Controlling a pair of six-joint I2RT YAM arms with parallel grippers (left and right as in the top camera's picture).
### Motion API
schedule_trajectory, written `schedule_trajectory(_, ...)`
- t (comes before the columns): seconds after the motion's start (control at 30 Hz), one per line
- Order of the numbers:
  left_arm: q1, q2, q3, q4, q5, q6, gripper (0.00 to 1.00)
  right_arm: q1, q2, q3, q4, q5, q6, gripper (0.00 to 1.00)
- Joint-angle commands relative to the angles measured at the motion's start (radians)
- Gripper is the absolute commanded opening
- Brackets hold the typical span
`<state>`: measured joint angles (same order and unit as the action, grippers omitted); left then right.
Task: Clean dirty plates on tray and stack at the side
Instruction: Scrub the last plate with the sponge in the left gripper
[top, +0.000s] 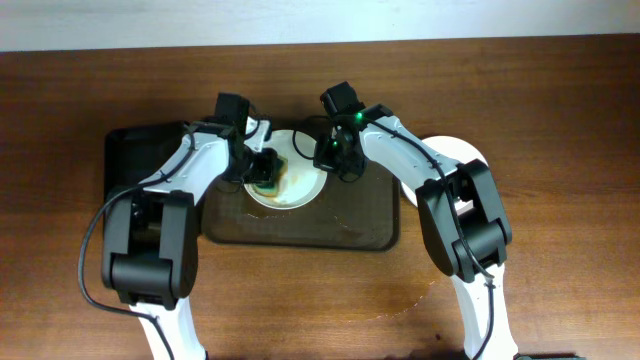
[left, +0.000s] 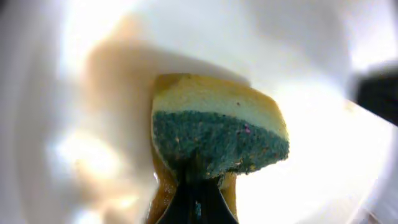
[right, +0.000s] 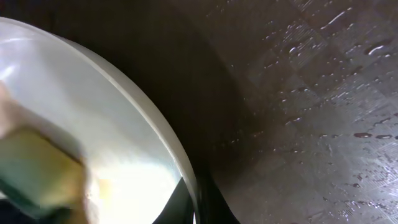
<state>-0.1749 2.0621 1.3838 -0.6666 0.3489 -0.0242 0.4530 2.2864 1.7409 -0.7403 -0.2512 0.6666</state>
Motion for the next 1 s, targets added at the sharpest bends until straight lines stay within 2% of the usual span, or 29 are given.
schedule_trajectory(0.0, -0.023, 0.059, -0.035, 0.087, 0.154, 0.098, 0.01, -0.008, 0.039, -0.019, -0.003, 0.04, 0.021, 0.04)
schedule_trajectory(0.07, -0.023, 0.059, -0.035, 0.205, -0.003, 0.013, 0.01, -0.008, 0.039, -0.019, -0.003, 0.037, 0.021, 0.04)
schedule_trajectory(0.17, -0.024, 0.059, -0.035, 0.333, -0.362, -0.146, 0.01, -0.008, 0.039, -0.019, -0.004, 0.037, 0.021, 0.04)
schedule_trajectory(0.27, -0.024, 0.059, -0.035, 0.283, -0.449, -0.151, 0.01, -0.008, 0.039, -0.019, -0.003, 0.037, 0.018, 0.04)
schedule_trajectory(0.33, -0.027, 0.059, -0.034, 0.154, -0.401, -0.15, 0.01, -0.008, 0.039, -0.019, -0.003, 0.037, 0.018, 0.04)
schedule_trajectory(0.37, -0.028, 0.058, -0.033, 0.082, -0.292, -0.117, 0.01, -0.008, 0.039, -0.019, -0.003, 0.037, 0.018, 0.04)
schedule_trajectory(0.43, -0.027, 0.058, -0.032, 0.008, -0.007, 0.03, 0.01, -0.008, 0.039, -0.019, -0.003, 0.028, 0.018, 0.04)
schedule_trajectory(0.47, -0.027, 0.059, -0.032, -0.009, 0.168, 0.121, 0.01, -0.008, 0.039, -0.019, -0.003, 0.025, 0.018, 0.04)
schedule_trajectory(0.5, -0.027, 0.058, -0.032, -0.008, 0.267, 0.169, 0.01, -0.008, 0.039, -0.019, -0.003, 0.022, 0.018, 0.04)
schedule_trajectory(0.53, -0.027, 0.058, -0.032, 0.017, 0.326, 0.187, 0.01, -0.008, 0.039, -0.019, -0.003, 0.022, 0.018, 0.04)
schedule_trajectory(0.57, -0.027, 0.058, -0.032, 0.044, 0.32, 0.187, 0.01, -0.008, 0.039, -0.019, -0.004, 0.022, 0.018, 0.04)
schedule_trajectory(0.63, -0.024, 0.059, -0.032, 0.121, 0.257, 0.159, 0.01, -0.008, 0.039, -0.019, -0.004, 0.023, 0.017, 0.04)
schedule_trajectory(0.67, -0.022, 0.058, -0.033, 0.158, 0.179, 0.11, 0.01, -0.008, 0.039, -0.019, -0.004, 0.023, 0.002, 0.04)
schedule_trajectory(0.73, -0.02, 0.059, -0.033, 0.254, -0.068, -0.023, 0.01, -0.008, 0.039, -0.019, -0.004, 0.023, -0.001, 0.04)
schedule_trajectory(0.83, -0.021, 0.059, -0.033, 0.358, -0.389, -0.144, 0.01, -0.008, 0.039, -0.019, -0.003, 0.023, -0.002, 0.04)
schedule_trajectory(0.87, -0.021, 0.059, -0.033, 0.354, -0.481, -0.183, 0.01, -0.008, 0.039, -0.019, -0.003, 0.023, -0.004, 0.04)
schedule_trajectory(0.93, -0.024, 0.059, -0.033, 0.293, -0.496, -0.189, 0.01, -0.008, 0.039, -0.019, -0.003, 0.023, -0.005, 0.04)
schedule_trajectory(0.97, -0.029, 0.058, -0.032, 0.209, -0.496, -0.189, 0.01, -0.008, 0.039, -0.019, -0.003, 0.023, -0.005, 0.04)
